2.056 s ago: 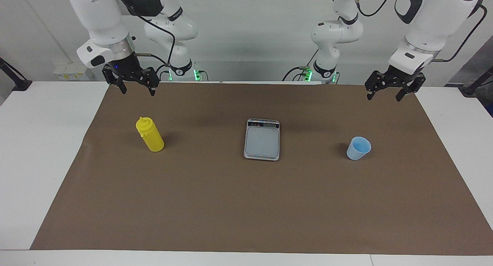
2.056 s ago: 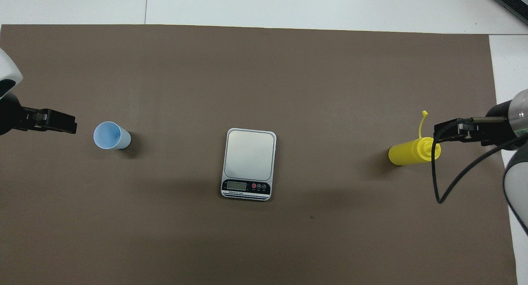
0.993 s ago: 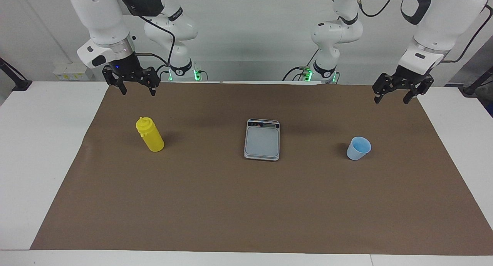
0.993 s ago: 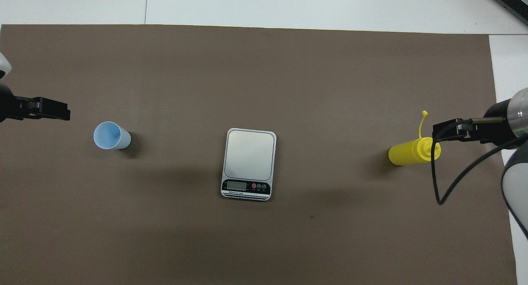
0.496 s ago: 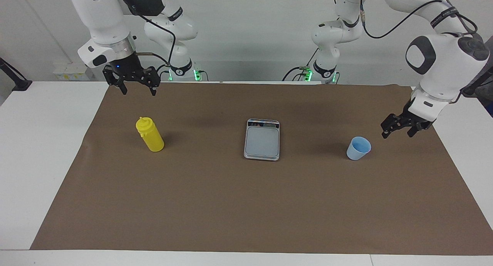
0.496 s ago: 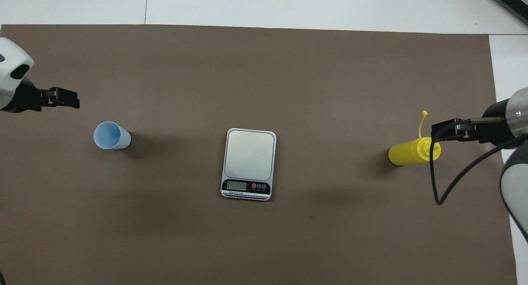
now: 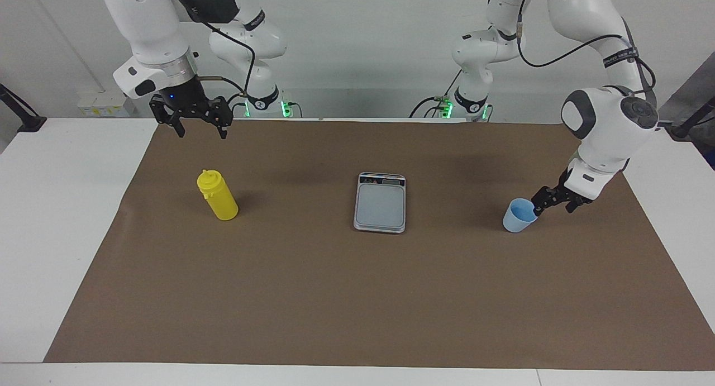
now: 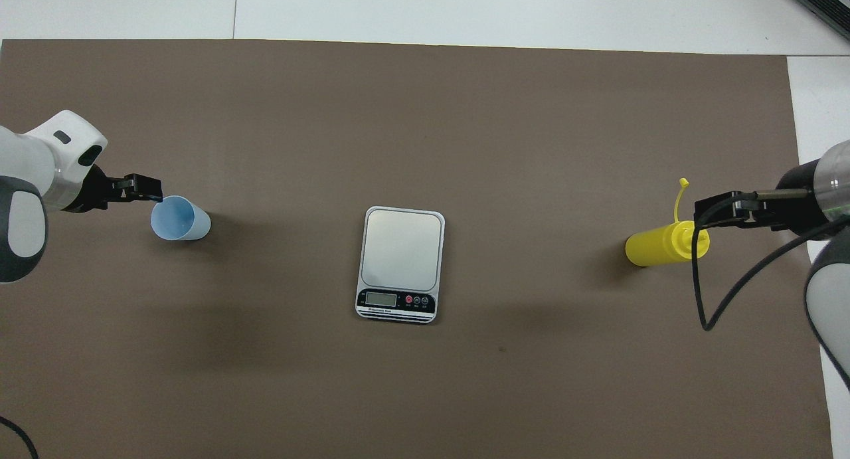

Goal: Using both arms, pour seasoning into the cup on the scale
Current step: 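Reach the left gripper to the light-blue cup and grasp it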

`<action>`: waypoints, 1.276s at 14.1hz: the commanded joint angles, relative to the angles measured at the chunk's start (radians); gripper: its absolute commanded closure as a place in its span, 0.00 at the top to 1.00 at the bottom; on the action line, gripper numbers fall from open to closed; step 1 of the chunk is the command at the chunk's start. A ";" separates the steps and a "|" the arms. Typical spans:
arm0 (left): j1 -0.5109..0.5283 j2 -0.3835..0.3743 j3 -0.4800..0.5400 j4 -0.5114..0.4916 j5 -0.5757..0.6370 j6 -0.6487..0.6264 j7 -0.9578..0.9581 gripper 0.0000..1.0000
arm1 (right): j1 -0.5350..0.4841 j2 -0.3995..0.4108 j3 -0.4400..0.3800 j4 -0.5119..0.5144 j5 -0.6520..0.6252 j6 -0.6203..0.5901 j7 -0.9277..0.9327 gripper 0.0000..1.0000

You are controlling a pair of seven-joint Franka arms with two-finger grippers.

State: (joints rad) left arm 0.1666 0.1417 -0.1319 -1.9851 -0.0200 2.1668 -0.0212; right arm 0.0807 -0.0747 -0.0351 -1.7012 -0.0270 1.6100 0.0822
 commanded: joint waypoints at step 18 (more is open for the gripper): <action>-0.044 -0.025 -0.003 -0.121 -0.014 0.081 -0.089 0.00 | -0.012 -0.007 -0.008 -0.003 0.005 -0.010 -0.021 1.00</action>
State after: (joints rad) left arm 0.1328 0.1325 -0.1425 -2.1330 -0.0233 2.2934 -0.1223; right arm 0.0753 -0.0747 -0.0387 -1.7012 -0.0270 1.6094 0.0822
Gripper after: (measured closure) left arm 0.934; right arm 0.000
